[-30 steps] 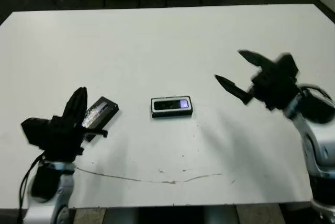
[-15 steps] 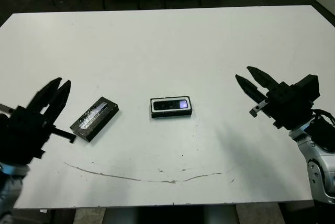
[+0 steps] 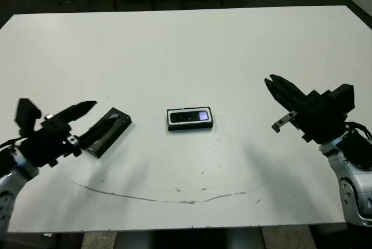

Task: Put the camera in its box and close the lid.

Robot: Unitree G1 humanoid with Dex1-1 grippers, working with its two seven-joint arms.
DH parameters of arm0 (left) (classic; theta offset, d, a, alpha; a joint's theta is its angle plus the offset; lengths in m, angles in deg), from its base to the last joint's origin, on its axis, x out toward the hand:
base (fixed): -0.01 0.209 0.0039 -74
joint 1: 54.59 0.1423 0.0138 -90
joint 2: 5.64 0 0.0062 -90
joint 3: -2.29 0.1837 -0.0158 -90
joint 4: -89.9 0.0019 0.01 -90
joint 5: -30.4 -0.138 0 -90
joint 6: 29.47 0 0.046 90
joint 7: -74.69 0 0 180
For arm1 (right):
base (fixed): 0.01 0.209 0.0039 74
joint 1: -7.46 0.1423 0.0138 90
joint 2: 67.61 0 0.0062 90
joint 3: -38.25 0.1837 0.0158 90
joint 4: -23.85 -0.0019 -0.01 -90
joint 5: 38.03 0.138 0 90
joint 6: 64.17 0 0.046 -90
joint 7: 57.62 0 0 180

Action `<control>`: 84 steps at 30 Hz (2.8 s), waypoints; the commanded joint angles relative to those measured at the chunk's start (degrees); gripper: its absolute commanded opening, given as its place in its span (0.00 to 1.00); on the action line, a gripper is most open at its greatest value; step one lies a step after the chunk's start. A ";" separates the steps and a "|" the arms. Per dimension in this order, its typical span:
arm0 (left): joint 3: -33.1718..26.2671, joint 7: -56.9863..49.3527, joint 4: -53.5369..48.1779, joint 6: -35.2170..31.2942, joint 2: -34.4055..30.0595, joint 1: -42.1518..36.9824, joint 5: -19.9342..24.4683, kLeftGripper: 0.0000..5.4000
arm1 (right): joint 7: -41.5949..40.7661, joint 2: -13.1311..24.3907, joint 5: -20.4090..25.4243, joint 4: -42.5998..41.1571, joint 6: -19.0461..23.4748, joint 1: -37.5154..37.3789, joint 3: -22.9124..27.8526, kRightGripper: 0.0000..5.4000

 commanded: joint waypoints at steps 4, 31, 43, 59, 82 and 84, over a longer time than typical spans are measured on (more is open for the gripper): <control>1.17 -1.29 4.16 -2.59 2.26 0.08 0.27 0.94 | 0.22 0.70 -0.37 1.14 -0.46 -0.86 -0.58 0.00; 4.53 0.63 10.99 -0.52 0.37 -1.86 -7.09 1.00 | 1.26 0.91 0.99 -0.38 1.43 -2.14 -0.71 0.00; 4.39 -0.78 14.67 0.80 1.71 -2.63 -10.10 1.00 | 1.09 1.63 2.27 -1.20 2.48 -2.73 -0.56 0.00; 6.72 5.34 18.85 2.47 0.38 -3.68 -10.72 1.00 | 0.81 1.95 2.15 -1.23 1.55 -3.34 -0.47 0.00; 9.62 4.89 21.52 8.58 -1.45 -2.80 -16.79 0.51 | 0.78 2.55 2.98 -1.69 2.42 -4.71 0.58 0.00; 9.37 4.73 21.52 8.00 -1.29 -2.82 -16.28 0.51 | 0.89 2.59 3.10 -1.87 2.59 -4.88 0.59 0.00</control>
